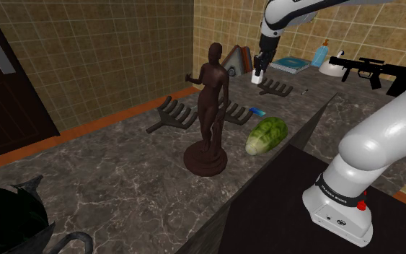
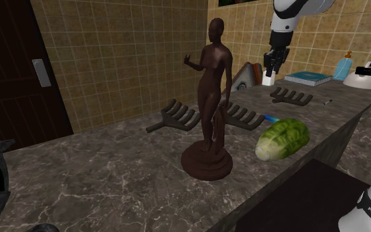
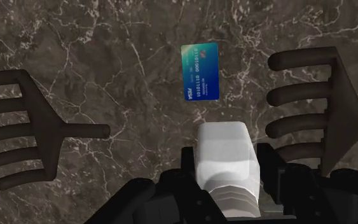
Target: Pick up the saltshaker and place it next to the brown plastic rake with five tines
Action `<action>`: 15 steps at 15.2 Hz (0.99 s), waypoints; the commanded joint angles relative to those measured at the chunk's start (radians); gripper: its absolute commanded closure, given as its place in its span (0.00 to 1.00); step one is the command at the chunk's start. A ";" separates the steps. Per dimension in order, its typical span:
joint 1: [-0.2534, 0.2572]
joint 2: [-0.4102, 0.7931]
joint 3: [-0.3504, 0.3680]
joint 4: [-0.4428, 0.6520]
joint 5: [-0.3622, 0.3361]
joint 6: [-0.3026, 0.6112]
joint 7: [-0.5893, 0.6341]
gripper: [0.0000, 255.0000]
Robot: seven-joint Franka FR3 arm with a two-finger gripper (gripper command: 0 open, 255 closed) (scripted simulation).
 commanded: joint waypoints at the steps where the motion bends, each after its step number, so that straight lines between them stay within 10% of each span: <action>1: -0.019 -0.003 -0.032 0.005 -0.003 -0.003 -0.050 1.00; 15: -0.141 0.148 -0.261 0.165 0.038 0.012 -0.422 1.00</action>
